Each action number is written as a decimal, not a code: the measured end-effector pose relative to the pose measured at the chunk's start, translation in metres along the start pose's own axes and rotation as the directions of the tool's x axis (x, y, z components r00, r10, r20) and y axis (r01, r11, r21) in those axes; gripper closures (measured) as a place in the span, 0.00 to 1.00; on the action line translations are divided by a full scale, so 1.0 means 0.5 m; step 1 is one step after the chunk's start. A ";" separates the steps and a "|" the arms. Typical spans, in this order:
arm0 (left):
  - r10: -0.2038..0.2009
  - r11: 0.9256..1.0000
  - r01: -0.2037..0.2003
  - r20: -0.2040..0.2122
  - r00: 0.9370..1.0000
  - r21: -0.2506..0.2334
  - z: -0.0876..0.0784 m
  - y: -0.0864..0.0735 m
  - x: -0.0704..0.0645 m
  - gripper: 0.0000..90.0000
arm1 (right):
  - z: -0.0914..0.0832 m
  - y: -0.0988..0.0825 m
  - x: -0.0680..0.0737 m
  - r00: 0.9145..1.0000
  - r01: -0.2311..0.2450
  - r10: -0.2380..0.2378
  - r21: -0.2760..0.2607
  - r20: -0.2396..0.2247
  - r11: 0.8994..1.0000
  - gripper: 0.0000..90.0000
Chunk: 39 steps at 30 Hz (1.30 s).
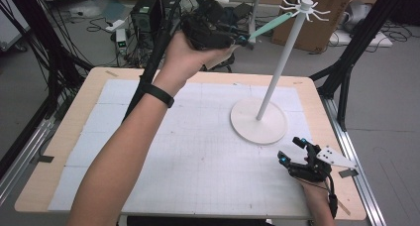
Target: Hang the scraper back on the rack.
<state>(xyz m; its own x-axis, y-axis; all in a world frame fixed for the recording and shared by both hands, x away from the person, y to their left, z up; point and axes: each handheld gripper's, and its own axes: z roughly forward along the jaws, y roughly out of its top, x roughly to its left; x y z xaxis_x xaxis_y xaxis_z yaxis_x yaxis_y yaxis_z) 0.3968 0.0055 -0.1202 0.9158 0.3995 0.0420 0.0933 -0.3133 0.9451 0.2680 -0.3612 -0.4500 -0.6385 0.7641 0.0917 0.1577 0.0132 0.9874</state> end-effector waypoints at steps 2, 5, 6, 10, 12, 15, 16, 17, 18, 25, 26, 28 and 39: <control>0.005 1.000 -0.004 -0.007 1.000 0.009 0.002 -0.001 -0.001 0.89 | 0.000 0.000 0.000 1.000 0.000 0.000 0.000 0.000 1.000 0.17; 0.004 1.000 -0.004 -0.006 1.000 0.011 0.006 -0.002 -0.002 0.89 | 0.000 0.000 0.000 1.000 -0.001 0.001 0.000 0.000 1.000 0.17; 0.005 1.000 -0.005 -0.006 1.000 0.012 0.007 -0.002 -0.002 0.89 | 0.000 0.000 0.000 1.000 -0.001 0.001 0.000 0.000 1.000 0.17; 0.002 1.000 -0.002 -0.012 1.000 0.026 0.011 -0.005 0.000 0.89 | 0.000 0.000 0.000 1.000 0.002 -0.002 0.000 0.001 1.000 0.17; 0.003 1.000 -0.002 -0.021 1.000 0.028 0.009 -0.006 0.003 0.89 | 0.000 0.000 0.000 1.000 0.003 -0.003 -0.002 0.001 1.000 0.17; -0.003 0.999 0.005 -0.032 0.999 0.032 0.005 -0.007 0.010 0.89 | 0.000 0.000 0.000 1.000 0.003 -0.003 -0.002 0.000 1.000 0.17; -0.007 1.000 0.008 -0.032 0.999 0.029 0.006 -0.008 0.012 0.89 | 0.000 0.000 0.000 1.000 0.001 -0.001 -0.001 -0.001 1.000 0.17; -0.006 1.000 0.007 -0.033 0.999 0.029 0.006 -0.008 0.012 0.89 | 0.000 0.000 0.000 1.000 0.001 -0.001 -0.001 0.000 1.000 0.17; -0.006 1.000 0.007 -0.034 0.999 0.030 0.007 -0.008 0.013 0.89 | 0.000 0.000 0.000 1.000 0.003 -0.003 -0.002 0.000 1.000 0.17; 0.001 0.999 0.001 -0.038 0.999 0.045 0.021 -0.012 0.010 0.89 | 0.000 0.000 0.000 1.000 0.004 -0.004 -0.002 0.000 1.000 0.17; 0.003 0.999 -0.001 -0.037 0.999 0.049 0.022 -0.012 0.011 0.89 | 0.000 0.000 0.000 1.000 0.002 -0.002 -0.003 0.000 1.000 0.17; -0.001 0.999 0.003 -0.036 0.999 0.047 0.025 -0.014 0.012 0.89 | 0.000 0.000 0.000 1.000 0.002 -0.002 -0.002 0.000 1.000 0.17; -0.005 0.998 0.007 -0.030 1.000 0.056 0.043 -0.021 0.017 0.89 | -0.001 0.000 0.000 1.000 0.000 0.000 -0.002 0.002 1.000 0.17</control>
<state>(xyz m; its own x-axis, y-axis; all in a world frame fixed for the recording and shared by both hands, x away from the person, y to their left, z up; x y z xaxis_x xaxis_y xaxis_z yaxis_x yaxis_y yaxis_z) 0.4120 -0.0064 -0.1367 0.9031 0.4270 0.0466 0.1216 -0.3583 0.9256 0.2679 -0.3615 -0.4500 -0.6371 0.7652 0.0920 0.1567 0.0118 0.9876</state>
